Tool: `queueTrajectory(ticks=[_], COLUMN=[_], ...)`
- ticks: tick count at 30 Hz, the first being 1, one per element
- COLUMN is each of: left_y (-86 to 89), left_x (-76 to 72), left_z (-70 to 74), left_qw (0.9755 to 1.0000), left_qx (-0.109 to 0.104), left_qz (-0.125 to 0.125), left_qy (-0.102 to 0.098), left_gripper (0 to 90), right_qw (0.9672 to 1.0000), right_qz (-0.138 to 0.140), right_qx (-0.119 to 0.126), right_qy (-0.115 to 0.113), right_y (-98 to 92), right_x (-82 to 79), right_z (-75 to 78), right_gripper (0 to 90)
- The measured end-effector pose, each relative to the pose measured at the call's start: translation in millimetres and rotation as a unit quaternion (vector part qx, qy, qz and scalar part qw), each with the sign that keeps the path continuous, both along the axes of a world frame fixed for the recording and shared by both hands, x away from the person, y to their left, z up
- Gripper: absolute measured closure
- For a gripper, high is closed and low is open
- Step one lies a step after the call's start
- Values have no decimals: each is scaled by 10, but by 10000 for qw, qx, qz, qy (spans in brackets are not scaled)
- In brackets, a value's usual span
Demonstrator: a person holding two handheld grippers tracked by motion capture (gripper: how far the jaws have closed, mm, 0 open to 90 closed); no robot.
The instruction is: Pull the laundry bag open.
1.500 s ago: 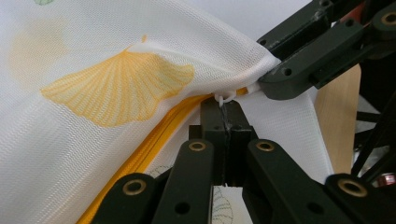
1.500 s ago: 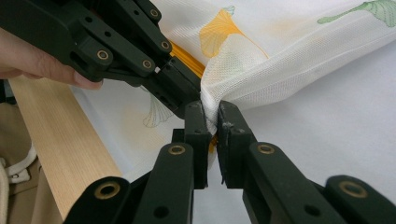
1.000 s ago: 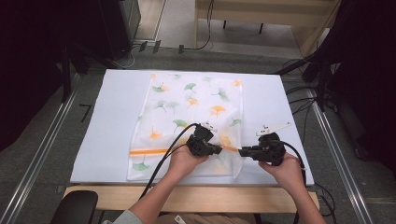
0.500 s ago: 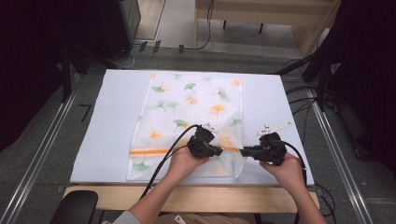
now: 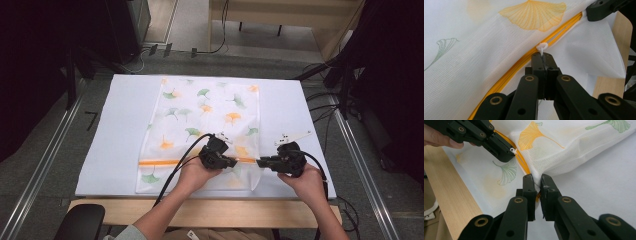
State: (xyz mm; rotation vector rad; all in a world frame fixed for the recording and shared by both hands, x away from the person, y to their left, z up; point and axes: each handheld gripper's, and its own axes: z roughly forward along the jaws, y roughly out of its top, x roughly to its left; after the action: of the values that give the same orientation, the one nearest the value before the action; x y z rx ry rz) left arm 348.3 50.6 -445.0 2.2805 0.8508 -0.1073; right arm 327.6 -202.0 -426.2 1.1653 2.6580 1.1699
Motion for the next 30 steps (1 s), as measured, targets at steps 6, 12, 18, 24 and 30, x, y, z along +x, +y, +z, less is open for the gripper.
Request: queueTrajectory(ticks=[6,12,18,24,30], left_y=[161,270,288,322,381], left_x=[76,-2,-8,23,47], left_z=[-9,63,26,13,10], left_qw=[9999,9998,9995,9995,9994], left_qx=[8,122,55,44,128], left_qz=[76,-172,-264,-219,-124], left_qy=[111,61,146,217,283], left_gripper=[900,900,900,900,900], right_qw=[9999,10000,9999,10000,10000], right_qz=[-112,-82,-95,-67,-31], right_qx=[29,9,4,4,-12], right_qy=[5,-13,41,46,8], right_y=[-67,-53,-49,-28,-2], right_x=[12,8,27,24,12], right_z=[1,3,-7,-8,2], right_gripper=[855,855,855,855,855])
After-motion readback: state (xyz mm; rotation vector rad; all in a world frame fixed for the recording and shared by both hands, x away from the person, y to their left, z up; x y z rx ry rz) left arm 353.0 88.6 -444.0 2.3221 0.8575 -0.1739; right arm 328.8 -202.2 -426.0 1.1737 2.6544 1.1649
